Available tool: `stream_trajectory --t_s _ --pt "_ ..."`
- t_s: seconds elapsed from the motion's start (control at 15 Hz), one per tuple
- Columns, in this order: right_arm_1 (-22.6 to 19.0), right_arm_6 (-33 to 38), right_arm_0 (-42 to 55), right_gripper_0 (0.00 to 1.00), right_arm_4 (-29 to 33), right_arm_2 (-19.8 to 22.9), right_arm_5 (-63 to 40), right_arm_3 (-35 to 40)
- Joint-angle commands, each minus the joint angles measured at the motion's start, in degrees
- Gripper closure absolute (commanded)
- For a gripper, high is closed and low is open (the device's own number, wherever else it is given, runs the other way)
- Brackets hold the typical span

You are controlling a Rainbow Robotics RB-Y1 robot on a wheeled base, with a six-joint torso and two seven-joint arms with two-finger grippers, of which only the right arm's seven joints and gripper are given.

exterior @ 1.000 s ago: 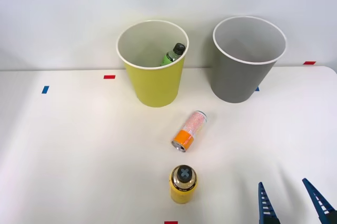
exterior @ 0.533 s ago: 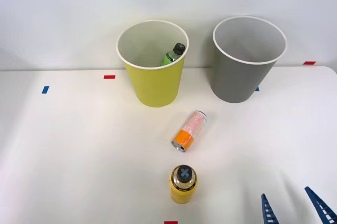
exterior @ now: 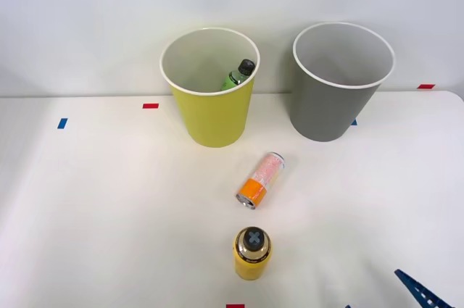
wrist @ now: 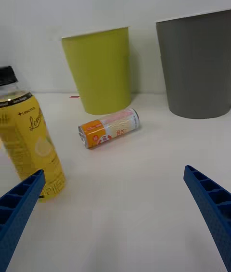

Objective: Put cans in the gray bin, plastic bottles in the light green bin

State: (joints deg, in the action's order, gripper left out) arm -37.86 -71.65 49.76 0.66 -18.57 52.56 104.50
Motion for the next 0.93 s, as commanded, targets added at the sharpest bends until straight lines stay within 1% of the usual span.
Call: stream_trajectory --t_s 0.07,0.13,0.27,0.47,0.73,0.93 --pt "-6.8 -11.9 -2.1 0.0 -9.9 -8.0 2.8 0.0" --pt "-9.3 -15.8 -3.6 0.0 -13.1 -11.8 3.9 0.0" --pt "-12.6 -21.2 -6.6 0.0 -17.5 -17.7 5.7 0.0" --pt "-15.1 -27.4 -13.0 0.0 -23.5 -25.6 6.2 0.0" --pt "-15.1 -34.3 -20.8 0.0 -31.5 -33.8 6.2 0.0" --pt "-15.1 -37.7 -24.5 0.0 -34.4 -37.2 6.2 -0.1"
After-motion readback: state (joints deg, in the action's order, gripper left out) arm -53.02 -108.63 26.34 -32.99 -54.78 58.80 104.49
